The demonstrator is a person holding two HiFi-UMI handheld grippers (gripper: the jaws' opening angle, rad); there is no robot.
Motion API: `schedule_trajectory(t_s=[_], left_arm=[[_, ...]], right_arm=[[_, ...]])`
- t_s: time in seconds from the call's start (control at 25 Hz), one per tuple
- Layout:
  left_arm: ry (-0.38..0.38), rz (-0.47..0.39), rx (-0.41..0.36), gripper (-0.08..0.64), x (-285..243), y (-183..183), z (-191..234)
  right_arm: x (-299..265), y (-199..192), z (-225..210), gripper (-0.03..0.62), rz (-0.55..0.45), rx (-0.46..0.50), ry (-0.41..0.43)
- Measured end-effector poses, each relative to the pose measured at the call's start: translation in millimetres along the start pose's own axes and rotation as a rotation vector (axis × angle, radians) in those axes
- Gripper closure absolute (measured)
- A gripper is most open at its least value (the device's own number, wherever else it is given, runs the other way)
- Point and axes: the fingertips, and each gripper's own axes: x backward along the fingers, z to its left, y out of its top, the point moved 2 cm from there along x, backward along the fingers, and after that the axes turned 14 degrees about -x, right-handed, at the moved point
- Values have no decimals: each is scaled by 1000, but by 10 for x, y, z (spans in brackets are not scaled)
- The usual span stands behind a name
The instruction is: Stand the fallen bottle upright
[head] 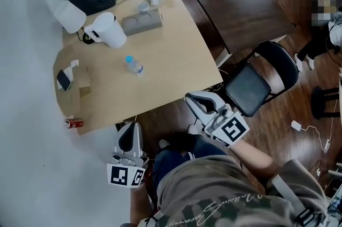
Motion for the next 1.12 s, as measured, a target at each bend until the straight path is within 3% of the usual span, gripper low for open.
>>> schedule_trajectory(t_s=[0.24, 0.52, 1.12], left_arm=[[-30, -23, 13, 558, 344, 105, -93], [0, -33, 7, 558, 741, 54, 132], [9, -57, -27, 558, 929, 143, 355]], right_arm=[[120, 107, 408, 589, -53, 10, -21], [93, -40, 811, 588, -3, 68, -7], [-34, -2, 1024, 588, -39, 97, -6]])
